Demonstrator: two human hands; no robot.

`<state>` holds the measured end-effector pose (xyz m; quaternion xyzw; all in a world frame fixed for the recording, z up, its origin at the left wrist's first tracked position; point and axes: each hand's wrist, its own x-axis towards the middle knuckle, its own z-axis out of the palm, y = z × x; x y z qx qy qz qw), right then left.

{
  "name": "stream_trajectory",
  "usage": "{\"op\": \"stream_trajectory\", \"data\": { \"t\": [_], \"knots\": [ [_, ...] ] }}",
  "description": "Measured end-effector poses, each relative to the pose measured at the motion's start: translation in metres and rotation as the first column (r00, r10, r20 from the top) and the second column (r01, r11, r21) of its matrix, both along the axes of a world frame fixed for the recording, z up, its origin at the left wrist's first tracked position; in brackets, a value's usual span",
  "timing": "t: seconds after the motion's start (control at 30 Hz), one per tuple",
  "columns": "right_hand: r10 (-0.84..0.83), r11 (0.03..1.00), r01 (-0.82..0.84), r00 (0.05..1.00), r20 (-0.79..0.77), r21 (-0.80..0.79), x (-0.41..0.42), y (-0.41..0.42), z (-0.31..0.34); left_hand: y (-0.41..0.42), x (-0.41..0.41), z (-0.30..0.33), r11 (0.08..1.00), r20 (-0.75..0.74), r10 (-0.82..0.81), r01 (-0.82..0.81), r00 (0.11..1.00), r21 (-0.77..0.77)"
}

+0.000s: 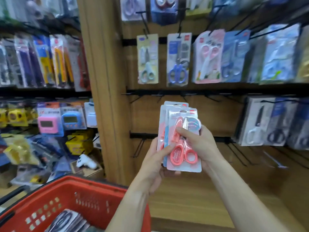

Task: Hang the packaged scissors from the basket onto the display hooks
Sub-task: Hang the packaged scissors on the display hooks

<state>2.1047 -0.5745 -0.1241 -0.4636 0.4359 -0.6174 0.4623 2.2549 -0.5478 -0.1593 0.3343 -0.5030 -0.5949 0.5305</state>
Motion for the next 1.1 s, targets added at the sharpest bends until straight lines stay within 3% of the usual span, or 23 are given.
{"op": "stream_trajectory", "data": {
  "t": [0.17,0.43,0.77,0.93,1.1],
  "knots": [
    [-0.326,0.945,0.319,0.915,-0.237,-0.071,-0.05,0.002,-0.005,-0.012,-0.06,0.001,0.999,-0.087,0.024,-0.022,0.996,0.034],
    [-0.149,0.987,0.143,0.985,-0.085,-0.075,-0.103,0.009,-0.002,-0.014,-0.118,-0.005,1.0,-0.13,0.014,-0.012,0.991,0.013],
    [-0.082,0.997,0.081,0.99,-0.113,-0.014,-0.136,0.006,-0.01,-0.02,-0.128,-0.024,0.998,-0.186,0.032,-0.022,0.982,0.051],
    [-0.108,0.994,0.109,0.984,-0.144,0.006,-0.154,0.011,-0.008,-0.026,-0.125,-0.032,0.999,-0.138,0.036,-0.033,0.99,0.023],
    [-0.208,0.978,0.208,0.978,0.033,-0.02,-0.172,0.01,-0.006,-0.032,-0.126,-0.036,0.997,-0.147,0.081,-0.078,0.986,0.026]
  ]
}}
